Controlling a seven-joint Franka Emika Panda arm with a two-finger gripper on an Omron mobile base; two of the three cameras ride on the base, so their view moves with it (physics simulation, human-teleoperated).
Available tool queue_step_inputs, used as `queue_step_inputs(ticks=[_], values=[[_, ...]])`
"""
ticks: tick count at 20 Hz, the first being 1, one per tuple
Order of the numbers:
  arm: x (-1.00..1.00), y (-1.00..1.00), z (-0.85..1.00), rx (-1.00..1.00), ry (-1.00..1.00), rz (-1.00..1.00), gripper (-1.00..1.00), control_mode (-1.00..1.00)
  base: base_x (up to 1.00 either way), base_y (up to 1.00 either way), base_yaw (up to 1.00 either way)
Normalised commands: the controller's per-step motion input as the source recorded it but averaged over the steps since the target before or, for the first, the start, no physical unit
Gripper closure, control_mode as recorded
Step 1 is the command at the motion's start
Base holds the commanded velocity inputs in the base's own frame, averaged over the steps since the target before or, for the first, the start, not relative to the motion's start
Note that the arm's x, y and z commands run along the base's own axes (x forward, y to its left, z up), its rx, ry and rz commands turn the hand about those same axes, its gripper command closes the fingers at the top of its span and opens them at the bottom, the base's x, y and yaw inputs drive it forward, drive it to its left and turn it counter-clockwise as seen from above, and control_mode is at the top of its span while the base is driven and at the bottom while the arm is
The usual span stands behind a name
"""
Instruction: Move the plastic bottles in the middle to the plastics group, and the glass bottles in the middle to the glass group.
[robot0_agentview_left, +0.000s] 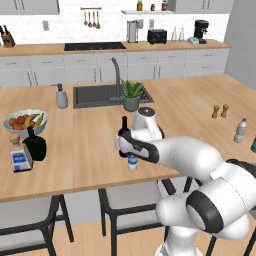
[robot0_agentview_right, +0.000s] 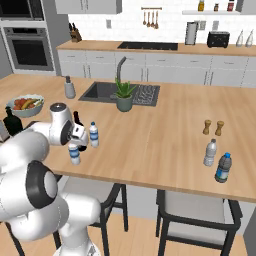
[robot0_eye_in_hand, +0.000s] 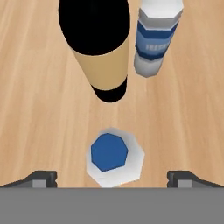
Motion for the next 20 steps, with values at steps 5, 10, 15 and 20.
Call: queue_step_inputs(ticks=[5, 10, 15, 20], values=[[0.04, 0.0, -0.17, 0.0, 0.0, 0.0, -1.0, -1.0, 0.0, 0.0, 0.0], [0.02, 0.0, -0.16, 0.0, 0.0, 0.0, -1.0, -1.0, 0.0, 0.0, 0.0], [0.03, 0.0, -0.13, 0.0, 0.0, 0.0, -1.0, -1.0, 0.0, 0.0, 0.0], [0.0, 0.0, -0.01, 0.0, 0.0, 0.0, -1.0, -1.0, 0.0, 0.0, 0.0]])
